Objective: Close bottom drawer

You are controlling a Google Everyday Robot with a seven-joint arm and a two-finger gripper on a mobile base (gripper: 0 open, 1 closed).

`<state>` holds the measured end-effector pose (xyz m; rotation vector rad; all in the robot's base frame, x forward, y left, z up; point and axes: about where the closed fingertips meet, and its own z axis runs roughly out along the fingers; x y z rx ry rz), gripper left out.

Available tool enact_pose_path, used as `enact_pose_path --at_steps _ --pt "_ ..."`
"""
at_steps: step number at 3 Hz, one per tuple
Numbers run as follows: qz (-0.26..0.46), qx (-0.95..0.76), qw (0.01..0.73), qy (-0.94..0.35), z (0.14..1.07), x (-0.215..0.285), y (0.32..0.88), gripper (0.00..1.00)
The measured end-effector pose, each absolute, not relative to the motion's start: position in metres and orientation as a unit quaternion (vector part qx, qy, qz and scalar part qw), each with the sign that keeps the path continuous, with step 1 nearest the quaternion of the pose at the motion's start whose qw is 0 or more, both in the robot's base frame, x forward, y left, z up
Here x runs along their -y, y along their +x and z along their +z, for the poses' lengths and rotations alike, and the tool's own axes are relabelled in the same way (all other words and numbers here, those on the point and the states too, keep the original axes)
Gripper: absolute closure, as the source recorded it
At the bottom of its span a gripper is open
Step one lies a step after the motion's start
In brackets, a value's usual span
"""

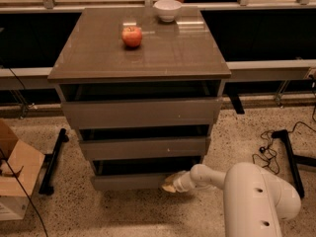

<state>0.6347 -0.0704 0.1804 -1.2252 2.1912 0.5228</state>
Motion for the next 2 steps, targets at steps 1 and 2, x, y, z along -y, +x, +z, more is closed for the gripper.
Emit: enact_pose_path --at_steps 1,2 --pt "0.182 -0.811 0.300 -0.469 0.1870 0.0636 0.6577 0.00" --pt "0.182 -0.811 0.299 -0.469 0.1870 0.0635 0.6576 0.00"
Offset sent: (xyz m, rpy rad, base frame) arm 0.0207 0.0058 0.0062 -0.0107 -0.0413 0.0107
